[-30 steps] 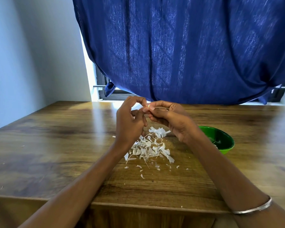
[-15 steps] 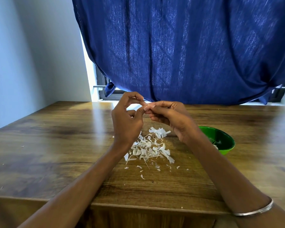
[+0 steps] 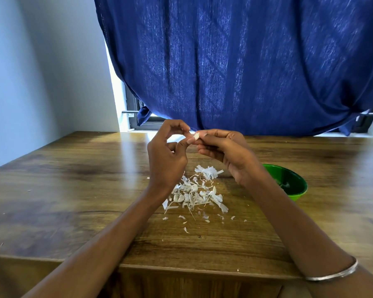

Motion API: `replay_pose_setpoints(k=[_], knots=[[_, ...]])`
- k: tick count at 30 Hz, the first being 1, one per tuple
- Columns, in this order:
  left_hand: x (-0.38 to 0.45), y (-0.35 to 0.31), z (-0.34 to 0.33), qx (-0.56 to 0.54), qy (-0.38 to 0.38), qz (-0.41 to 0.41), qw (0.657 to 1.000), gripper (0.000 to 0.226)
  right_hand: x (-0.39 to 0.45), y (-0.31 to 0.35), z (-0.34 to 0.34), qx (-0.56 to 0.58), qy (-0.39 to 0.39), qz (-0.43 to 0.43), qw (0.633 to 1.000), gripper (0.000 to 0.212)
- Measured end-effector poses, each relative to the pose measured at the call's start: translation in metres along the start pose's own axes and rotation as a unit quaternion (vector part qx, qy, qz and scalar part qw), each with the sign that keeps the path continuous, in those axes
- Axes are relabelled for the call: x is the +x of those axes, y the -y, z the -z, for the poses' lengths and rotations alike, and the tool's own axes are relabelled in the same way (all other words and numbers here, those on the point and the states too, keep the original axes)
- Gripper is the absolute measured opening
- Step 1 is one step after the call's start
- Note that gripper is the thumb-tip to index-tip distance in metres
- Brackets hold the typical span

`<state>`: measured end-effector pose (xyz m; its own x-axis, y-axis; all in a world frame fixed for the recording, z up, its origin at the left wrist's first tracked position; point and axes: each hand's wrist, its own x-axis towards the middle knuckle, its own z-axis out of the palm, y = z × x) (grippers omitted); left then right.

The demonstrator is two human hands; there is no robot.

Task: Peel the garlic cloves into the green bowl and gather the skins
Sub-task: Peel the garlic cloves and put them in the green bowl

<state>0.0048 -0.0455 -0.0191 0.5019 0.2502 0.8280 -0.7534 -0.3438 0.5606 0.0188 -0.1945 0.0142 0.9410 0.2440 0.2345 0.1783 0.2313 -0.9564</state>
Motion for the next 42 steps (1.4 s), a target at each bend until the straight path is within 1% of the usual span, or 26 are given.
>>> replay_pose_setpoints(k=[3, 5, 9, 12, 13, 16, 17, 20, 24, 28, 31, 34, 37, 42], knots=[[-0.001, 0.003, 0.001, 0.015, 0.004, 0.007, 1.000, 0.020, 0.000, 0.002, 0.002, 0.006, 0.000, 0.002, 1.000, 0.018], [-0.002, 0.004, 0.002, 0.037, 0.005, -0.007, 0.999, 0.018, -0.001, 0.003, 0.003, 0.009, -0.004, 0.002, 1.000, 0.017], [-0.001, 0.006, 0.002, 0.079, 0.020, -0.062, 0.995, 0.031, -0.001, 0.004, 0.006, -0.001, -0.021, -0.006, 1.000, 0.016], [-0.001, 0.006, 0.002, 0.106, 0.029, -0.072, 0.991, 0.040, -0.002, 0.006, 0.007, -0.018, -0.028, -0.006, 0.999, 0.014], [-0.001, 0.006, 0.002, 0.099, 0.025, -0.067, 0.993, 0.036, -0.002, 0.006, 0.007, -0.024, -0.029, -0.006, 0.999, 0.013], [-0.002, 0.001, 0.001, 0.066, 0.013, -0.034, 0.997, 0.014, -0.002, 0.006, 0.008, -0.040, -0.027, -0.006, 0.999, 0.013], [-0.003, 0.000, 0.001, 0.055, 0.015, -0.018, 0.998, 0.011, -0.001, 0.005, 0.008, -0.043, -0.023, -0.005, 0.999, 0.014], [-0.003, -0.003, 0.002, 0.044, 0.023, 0.023, 0.999, 0.013, -0.001, 0.003, 0.008, -0.057, -0.004, 0.001, 0.998, 0.015], [-0.002, -0.003, 0.003, 0.038, 0.022, 0.057, 0.997, 0.012, 0.000, 0.002, 0.008, -0.091, 0.019, 0.016, 0.996, 0.017], [-0.001, -0.003, 0.002, 0.021, 0.043, 0.079, 0.996, 0.010, 0.000, 0.001, 0.006, -0.086, 0.035, 0.035, 0.995, 0.017], [-0.001, -0.001, 0.002, 0.031, 0.053, 0.069, 0.996, 0.009, 0.000, 0.000, 0.007, -0.108, 0.027, 0.055, 0.992, 0.015], [-0.001, 0.002, 0.003, 0.049, 0.059, 0.036, 0.996, 0.010, 0.000, -0.001, 0.007, -0.127, 0.019, 0.076, 0.989, 0.014], [-0.002, 0.003, 0.003, 0.040, 0.051, 0.030, 0.997, 0.008, 0.000, -0.002, 0.005, -0.143, 0.014, 0.096, 0.985, 0.012], [0.000, 0.010, 0.004, 0.075, 0.026, -0.024, 0.997, 0.012, -0.001, -0.004, 0.003, -0.137, 0.021, 0.083, 0.987, 0.016]])
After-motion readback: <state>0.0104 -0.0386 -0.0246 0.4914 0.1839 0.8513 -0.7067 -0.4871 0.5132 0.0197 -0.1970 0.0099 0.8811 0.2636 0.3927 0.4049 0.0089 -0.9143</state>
